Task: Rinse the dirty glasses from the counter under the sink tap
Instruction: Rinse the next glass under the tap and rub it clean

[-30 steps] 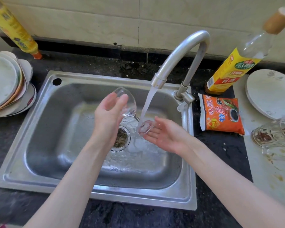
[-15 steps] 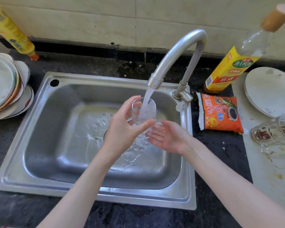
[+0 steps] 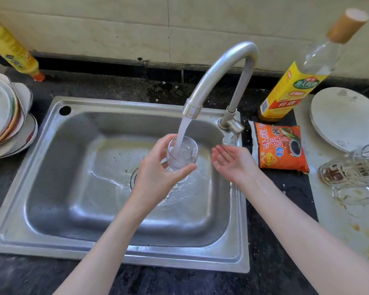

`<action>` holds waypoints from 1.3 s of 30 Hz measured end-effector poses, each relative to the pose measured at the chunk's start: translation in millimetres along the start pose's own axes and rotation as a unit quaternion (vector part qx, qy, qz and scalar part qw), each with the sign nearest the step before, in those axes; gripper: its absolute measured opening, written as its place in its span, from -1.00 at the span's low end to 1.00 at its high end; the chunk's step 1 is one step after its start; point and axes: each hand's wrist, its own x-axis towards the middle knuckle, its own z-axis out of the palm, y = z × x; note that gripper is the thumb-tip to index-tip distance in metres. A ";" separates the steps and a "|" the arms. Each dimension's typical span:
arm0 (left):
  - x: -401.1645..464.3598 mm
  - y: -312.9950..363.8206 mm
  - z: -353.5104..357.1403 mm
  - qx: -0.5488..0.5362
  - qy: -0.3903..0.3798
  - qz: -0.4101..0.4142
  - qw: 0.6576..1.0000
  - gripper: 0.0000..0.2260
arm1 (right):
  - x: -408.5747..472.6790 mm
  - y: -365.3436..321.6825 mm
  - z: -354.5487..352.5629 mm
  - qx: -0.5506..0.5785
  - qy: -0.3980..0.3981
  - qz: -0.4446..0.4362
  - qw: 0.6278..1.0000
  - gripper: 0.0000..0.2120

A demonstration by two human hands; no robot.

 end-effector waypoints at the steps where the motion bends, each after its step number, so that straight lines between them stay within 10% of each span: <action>1: 0.2 -0.8 0.1 0.003 0.000 0.000 1.000 -0.47 | 0.0 -0.4 -0.3 0.006 0.006 -0.006 1.000 -0.89; 31: 12.2 18.7 -3.9 0.071 0.012 -0.046 0.996 -0.50 | -23.6 -72.3 13.9 0.001 -0.010 -0.011 1.000 -0.79; 35: 9.6 20.8 -5.9 0.067 0.027 -0.047 0.996 -0.54 | -27.0 -51.7 0.6 -0.124 -0.005 -0.052 0.991 -0.78; 39: 1.7 22.7 -0.9 0.042 0.043 -0.056 0.997 -0.56 | -48.1 2.0 -14.3 -0.309 -0.033 0.093 0.946 -0.71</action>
